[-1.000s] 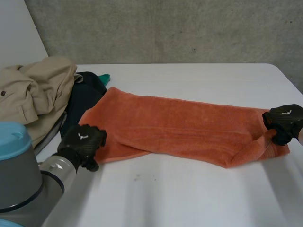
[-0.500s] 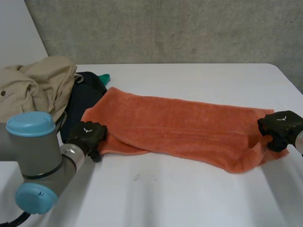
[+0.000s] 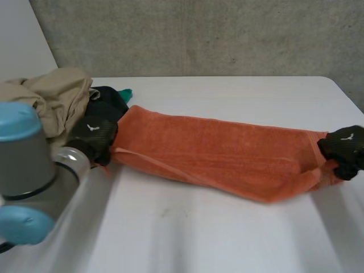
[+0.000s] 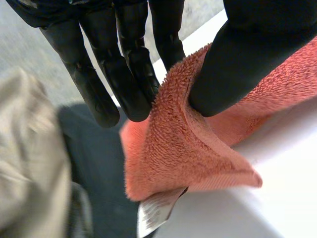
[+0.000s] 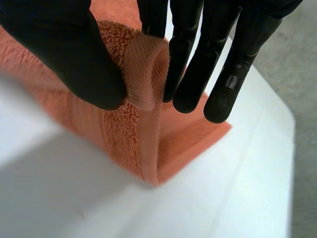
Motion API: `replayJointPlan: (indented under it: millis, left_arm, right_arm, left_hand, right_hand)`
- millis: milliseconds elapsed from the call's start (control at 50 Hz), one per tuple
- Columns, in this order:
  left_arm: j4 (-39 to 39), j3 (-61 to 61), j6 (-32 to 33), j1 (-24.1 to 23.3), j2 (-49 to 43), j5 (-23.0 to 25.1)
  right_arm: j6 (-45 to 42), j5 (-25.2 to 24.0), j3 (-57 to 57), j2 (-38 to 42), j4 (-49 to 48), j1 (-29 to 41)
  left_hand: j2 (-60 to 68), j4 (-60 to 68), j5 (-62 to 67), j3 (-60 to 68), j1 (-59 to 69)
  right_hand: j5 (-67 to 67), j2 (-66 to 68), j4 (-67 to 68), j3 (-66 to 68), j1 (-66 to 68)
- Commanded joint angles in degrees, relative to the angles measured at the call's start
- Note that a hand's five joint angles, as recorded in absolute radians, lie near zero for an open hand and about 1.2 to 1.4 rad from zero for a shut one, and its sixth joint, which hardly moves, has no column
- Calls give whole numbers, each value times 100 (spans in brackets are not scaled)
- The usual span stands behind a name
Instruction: Fold the laundry.
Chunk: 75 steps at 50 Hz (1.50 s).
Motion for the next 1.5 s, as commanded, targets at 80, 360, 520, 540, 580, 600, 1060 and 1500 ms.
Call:
replayJointPlan:
  millis: [80, 360, 520, 540, 580, 600, 1060, 1500]
  left_arm:
    - [-2087, -800, 1400, -110, 1791, -33]
    - [-621, -257, 1629, -224, -194, -147]
    - [583, 1922, 2244, -207, -872, -306]
    - [741, 2168, 2297, -207, -881, -297]
    - [1277, 2836, 2446, -215, -890, -288]
    - [1470, 3030, 2455, -215, -890, -279]
    - [2386, 1293, 961, -66, -503, 99]
    - [-362, -1046, 1093, -1094, 480, 55]
  right_arm:
    - [-2001, 171, 113, -1622, 2020, -557]
    - [-1923, 364, 123, -86, 1240, -259]
    - [-378, 848, -1836, 460, 98, 295]
    - [-54, 865, -2282, 486, -208, 382]
    - [273, 865, -2654, 461, -544, 436]
    - [457, 865, -2812, 443, -719, 445]
    - [1734, 364, -1619, 82, -1750, 392]
    - [-1851, 593, -134, -39, 1695, -697]
  left_hand:
    - [1161, 1136, 1381, 1199, 1391]
    - [1161, 1136, 1381, 1199, 1391]
    - [1161, 1136, 1381, 1199, 1391]
    - [1161, 1136, 1381, 1199, 1391]
    - [1161, 1136, 1381, 1199, 1391]
    - [1161, 1136, 1381, 1199, 1391]
    - [1161, 1136, 1381, 1199, 1391]
    - [1161, 1136, 1381, 1199, 1391]
  right_hand:
    - [1295, 1239, 1188, 1239, 2322]
    - [1295, 1239, 1188, 1239, 2322]
    - [1295, 1239, 1188, 1239, 2322]
    - [1295, 1239, 1188, 1239, 2322]
    - [1295, 1239, 1188, 1239, 2322]
    - [1295, 1239, 1188, 1239, 2322]
    - [1295, 1239, 1188, 1239, 2322]
    - [1295, 1239, 1188, 1239, 2322]
